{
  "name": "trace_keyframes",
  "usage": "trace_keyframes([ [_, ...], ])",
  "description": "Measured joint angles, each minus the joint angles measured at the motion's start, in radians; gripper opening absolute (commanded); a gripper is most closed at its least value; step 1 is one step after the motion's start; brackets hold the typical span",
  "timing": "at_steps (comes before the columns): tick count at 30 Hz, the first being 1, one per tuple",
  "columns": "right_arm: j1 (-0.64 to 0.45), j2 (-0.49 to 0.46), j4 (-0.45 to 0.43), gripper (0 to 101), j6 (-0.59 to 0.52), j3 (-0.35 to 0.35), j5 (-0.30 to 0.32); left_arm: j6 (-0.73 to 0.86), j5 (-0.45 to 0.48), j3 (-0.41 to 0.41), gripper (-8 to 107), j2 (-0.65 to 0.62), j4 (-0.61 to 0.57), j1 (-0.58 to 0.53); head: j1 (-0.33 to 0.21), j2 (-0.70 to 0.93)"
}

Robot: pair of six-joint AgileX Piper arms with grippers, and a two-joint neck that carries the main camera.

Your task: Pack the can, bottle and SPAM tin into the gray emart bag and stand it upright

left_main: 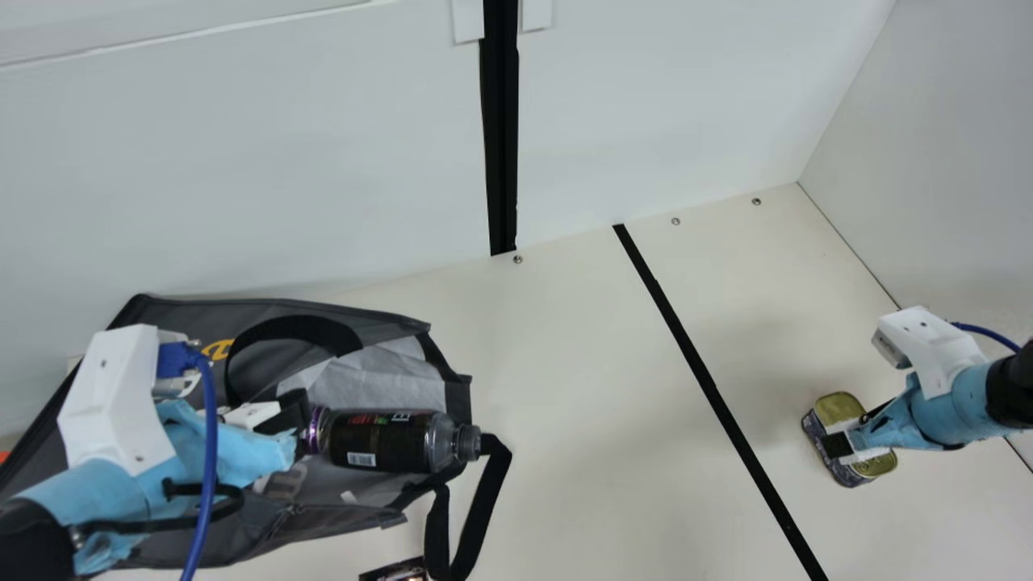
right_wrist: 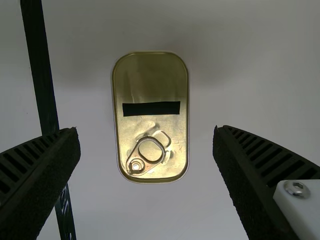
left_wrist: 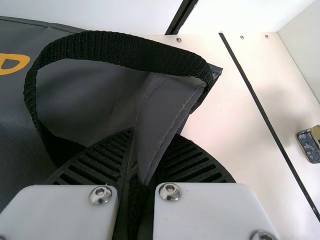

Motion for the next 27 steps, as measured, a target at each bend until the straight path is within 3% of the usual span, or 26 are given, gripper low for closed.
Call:
trace_keyframes([
  [19, 0.056, 0.098, -0.039, 95, 0.076, 0.038, -0.102, 0.000, 0.000, 0.000, -8, 0.000, 0.000, 0.000, 0.000, 0.002],
  [27, 0.064, 0.124, -0.062, 42, 0.095, 0.041, -0.127, 0.000, 0.000, 0.000, -8, 0.000, 0.000, 0.000, 0.000, 0.000],
])
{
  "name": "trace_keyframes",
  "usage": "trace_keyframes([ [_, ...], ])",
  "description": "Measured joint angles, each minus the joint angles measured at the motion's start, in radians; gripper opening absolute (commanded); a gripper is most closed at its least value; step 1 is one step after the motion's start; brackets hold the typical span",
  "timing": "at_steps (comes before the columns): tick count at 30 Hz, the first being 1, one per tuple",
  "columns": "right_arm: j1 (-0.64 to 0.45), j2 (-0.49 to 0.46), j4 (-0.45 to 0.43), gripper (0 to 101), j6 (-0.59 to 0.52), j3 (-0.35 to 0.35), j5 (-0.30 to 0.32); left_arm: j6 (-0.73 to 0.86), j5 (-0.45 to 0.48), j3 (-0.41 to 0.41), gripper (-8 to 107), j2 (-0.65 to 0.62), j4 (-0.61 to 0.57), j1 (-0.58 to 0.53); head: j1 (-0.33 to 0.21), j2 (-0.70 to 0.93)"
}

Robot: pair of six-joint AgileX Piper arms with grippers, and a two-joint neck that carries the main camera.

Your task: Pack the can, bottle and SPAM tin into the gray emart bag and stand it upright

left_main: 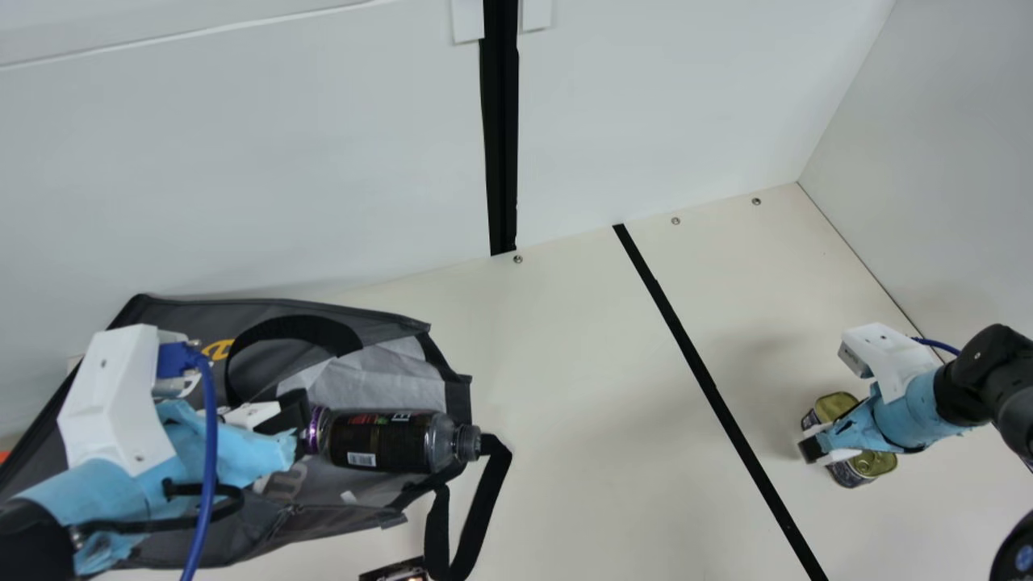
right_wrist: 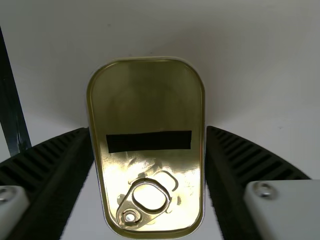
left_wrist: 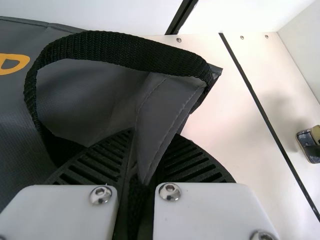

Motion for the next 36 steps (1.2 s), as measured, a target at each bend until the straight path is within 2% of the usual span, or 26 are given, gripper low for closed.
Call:
trace_keyframes([
  [6, 0.003, 0.002, -0.001, 1, 0.000, -0.004, 0.000, 0.000, 0.000, 0.000, -8, 0.000, 0.000, 0.000, 0.000, 0.000],
  [7, 0.003, 0.002, 0.000, 0, 0.000, -0.006, 0.001, 0.000, 0.000, 0.000, -8, 0.000, 0.000, 0.000, 0.000, 0.002],
  [16, 0.007, -0.020, 0.023, 0, -0.025, -0.026, 0.018, 0.000, 0.000, 0.000, -8, 0.000, 0.000, 0.000, 0.000, 0.002],
  [23, 0.016, -0.046, 0.048, 0, -0.052, -0.053, 0.054, 0.000, 0.000, 0.000, -8, 0.000, 0.000, 0.000, 0.000, 0.002],
  [36, 0.079, -0.098, 0.072, 0, -0.043, -0.085, 0.106, 0.000, 0.000, 0.000, -8, 0.000, 0.000, 0.000, 0.000, 0.002],
])
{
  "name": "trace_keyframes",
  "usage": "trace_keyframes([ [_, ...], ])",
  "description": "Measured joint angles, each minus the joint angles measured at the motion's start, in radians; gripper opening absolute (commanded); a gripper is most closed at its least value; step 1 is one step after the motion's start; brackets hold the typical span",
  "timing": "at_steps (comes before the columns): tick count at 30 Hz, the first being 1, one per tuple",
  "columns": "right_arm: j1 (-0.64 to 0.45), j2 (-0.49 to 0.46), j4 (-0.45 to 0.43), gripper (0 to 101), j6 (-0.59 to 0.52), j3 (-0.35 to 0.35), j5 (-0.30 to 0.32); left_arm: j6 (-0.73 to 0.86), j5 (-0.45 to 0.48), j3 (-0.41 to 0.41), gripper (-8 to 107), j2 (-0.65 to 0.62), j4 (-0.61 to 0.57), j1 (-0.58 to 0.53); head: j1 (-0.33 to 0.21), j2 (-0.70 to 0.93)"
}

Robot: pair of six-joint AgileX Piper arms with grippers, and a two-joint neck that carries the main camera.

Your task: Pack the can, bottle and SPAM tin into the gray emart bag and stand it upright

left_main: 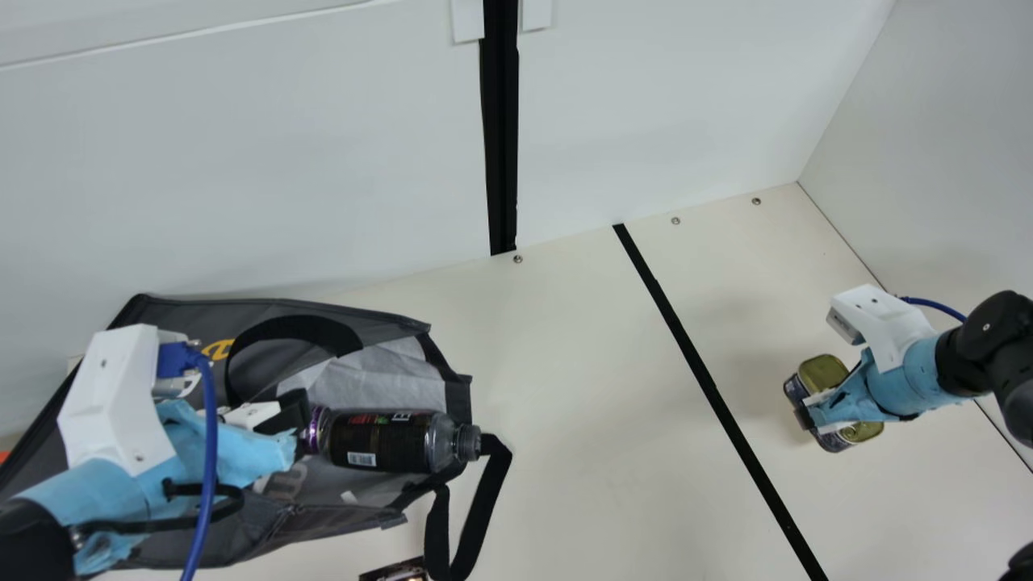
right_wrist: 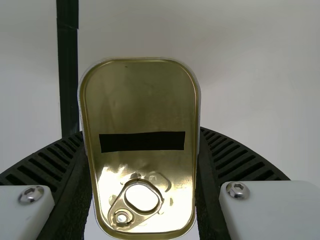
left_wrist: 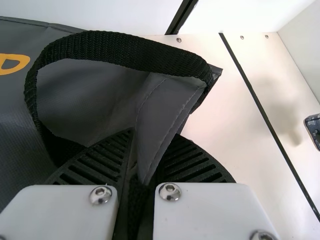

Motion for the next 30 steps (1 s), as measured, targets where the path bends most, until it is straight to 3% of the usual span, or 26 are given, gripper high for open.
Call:
trace_keyframes([
  [6, 0.052, -0.023, -0.003, 0, 0.040, -0.007, 0.027, 0.000, 0.000, 0.000, -8, 0.000, 0.000, 0.000, 0.000, -0.002],
  [15, 0.145, -0.023, -0.007, 0, 0.081, -0.073, 0.074, 0.000, 0.000, 0.000, -8, 0.000, 0.000, 0.000, 0.000, -0.002],
  [23, 0.208, -0.011, 0.011, 0, 0.039, -0.133, 0.117, 0.000, 0.000, 0.000, -8, 0.000, 0.000, 0.000, 0.000, -0.002],
  [30, 0.249, -0.009, 0.028, 0, -0.013, -0.146, 0.132, 0.000, 0.000, 0.000, -8, 0.000, 0.000, 0.000, 0.000, 0.000],
])
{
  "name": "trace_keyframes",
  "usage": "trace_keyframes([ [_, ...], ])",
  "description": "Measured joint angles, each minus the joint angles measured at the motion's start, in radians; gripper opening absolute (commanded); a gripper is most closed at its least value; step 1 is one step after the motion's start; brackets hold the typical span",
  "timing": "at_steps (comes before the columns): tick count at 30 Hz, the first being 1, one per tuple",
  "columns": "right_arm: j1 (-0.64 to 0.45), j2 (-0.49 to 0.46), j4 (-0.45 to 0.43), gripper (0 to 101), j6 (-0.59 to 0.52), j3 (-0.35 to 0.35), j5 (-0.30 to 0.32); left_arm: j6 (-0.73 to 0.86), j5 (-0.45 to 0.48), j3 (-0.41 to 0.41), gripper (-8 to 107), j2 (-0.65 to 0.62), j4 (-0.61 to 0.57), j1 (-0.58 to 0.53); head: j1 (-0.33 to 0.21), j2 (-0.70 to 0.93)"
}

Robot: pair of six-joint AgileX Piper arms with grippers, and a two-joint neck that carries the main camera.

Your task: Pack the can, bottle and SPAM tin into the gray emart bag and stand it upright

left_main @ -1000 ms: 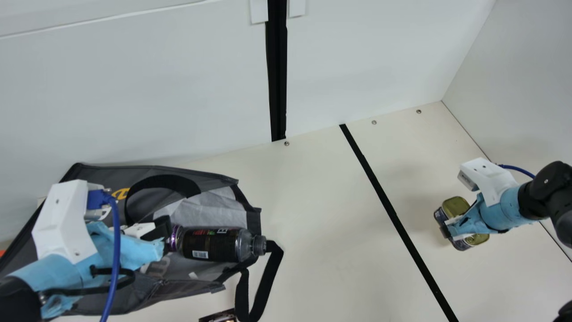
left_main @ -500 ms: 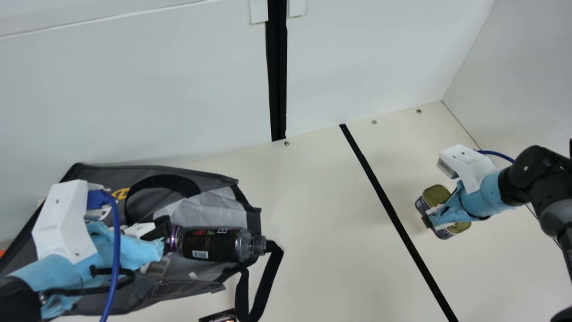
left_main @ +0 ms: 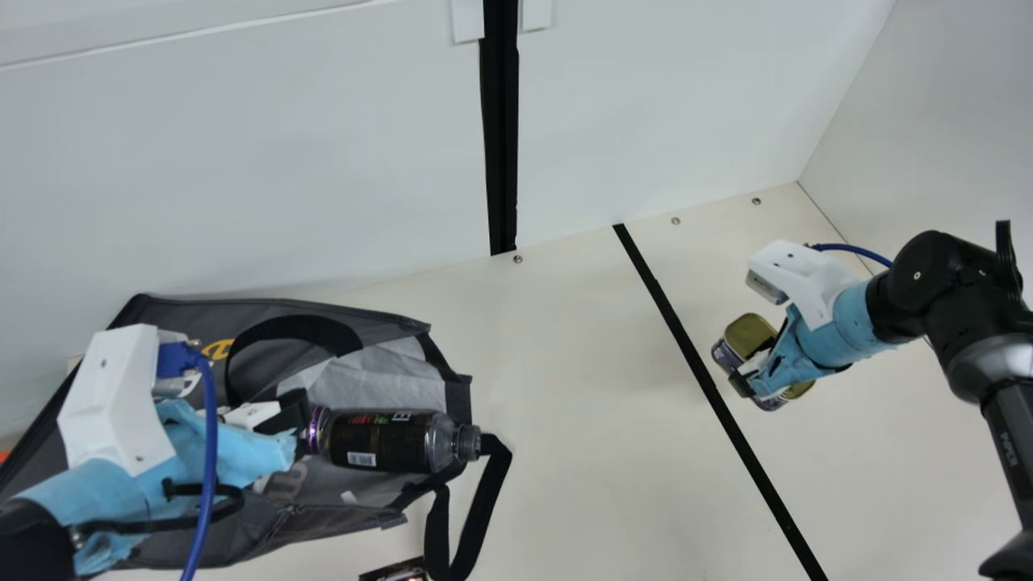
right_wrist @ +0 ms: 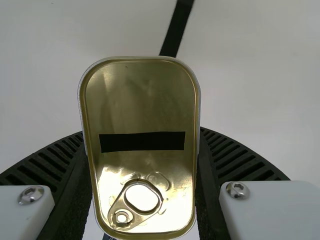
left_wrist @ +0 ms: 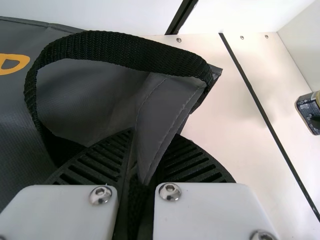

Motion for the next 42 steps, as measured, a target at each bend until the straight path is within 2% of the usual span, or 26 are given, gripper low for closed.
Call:
trace_keyframes([
  [17, 0.117, -0.020, 0.025, 0, -0.040, -0.001, 0.013, 0.000, 0.000, 0.000, -8, 0.000, 0.000, 0.000, 0.000, 0.000],
  [42, 0.295, -0.087, 0.039, 0, -0.026, 0.050, 0.020, 0.000, 0.000, 0.000, -8, 0.000, 0.000, 0.000, 0.000, 0.000],
])
